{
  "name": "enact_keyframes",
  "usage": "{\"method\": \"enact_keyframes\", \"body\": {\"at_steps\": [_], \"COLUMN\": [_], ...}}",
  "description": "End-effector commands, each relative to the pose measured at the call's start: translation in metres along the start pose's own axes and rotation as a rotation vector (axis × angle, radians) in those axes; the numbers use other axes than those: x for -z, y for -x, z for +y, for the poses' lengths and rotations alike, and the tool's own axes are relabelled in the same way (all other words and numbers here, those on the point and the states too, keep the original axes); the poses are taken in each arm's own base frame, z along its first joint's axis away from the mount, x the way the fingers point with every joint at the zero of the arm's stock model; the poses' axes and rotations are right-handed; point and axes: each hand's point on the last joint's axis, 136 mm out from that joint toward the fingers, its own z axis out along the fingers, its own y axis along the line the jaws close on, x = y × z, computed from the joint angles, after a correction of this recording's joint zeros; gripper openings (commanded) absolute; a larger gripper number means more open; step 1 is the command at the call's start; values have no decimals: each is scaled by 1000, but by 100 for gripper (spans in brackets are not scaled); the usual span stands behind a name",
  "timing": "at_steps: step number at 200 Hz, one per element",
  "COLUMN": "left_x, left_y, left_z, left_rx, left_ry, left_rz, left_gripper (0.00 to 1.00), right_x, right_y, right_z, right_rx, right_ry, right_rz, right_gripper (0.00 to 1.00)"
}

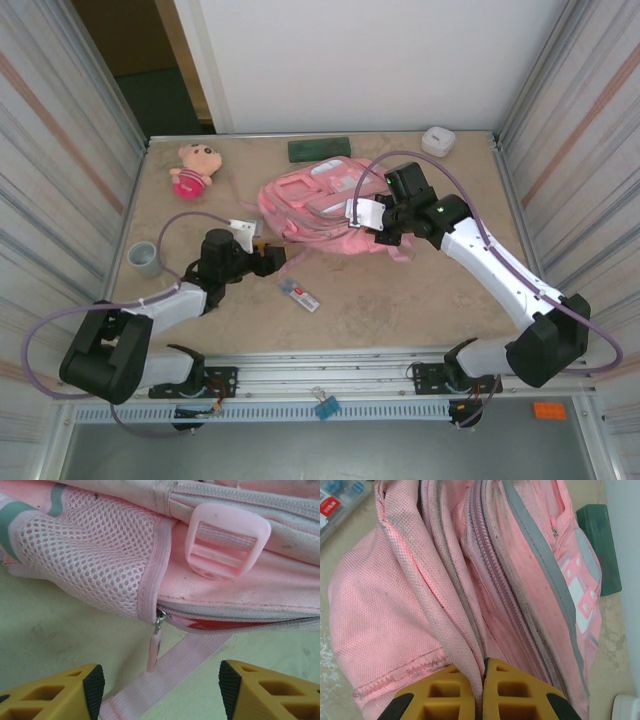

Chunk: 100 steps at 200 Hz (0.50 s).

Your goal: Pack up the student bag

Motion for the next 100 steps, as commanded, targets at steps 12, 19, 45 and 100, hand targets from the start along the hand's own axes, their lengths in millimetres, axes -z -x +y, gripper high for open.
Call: {"method": "enact_keyframes", "body": {"at_steps": [12, 19, 45, 100], "left_x": [-13, -19, -36, -47], "left_y": [4, 2, -3, 4], "left_z": [11, 12, 10, -14], "left_rx": [-77, -75, -71, -195], "left_ry": [18, 8, -42, -144], "left_rz": [-47, -44, -29, -44], "left_gripper": [54, 54, 54, 39], "right_x": [30, 31, 33, 29], "right_y": [34, 35, 39, 36], "right_z": [-39, -39, -40, -38], "right_rx": [17, 20, 31, 21], "right_ry": [-138, -142, -149, -143], "right_rz": [-117, -118, -121, -106], "right_gripper": [0, 0, 0, 0]}}
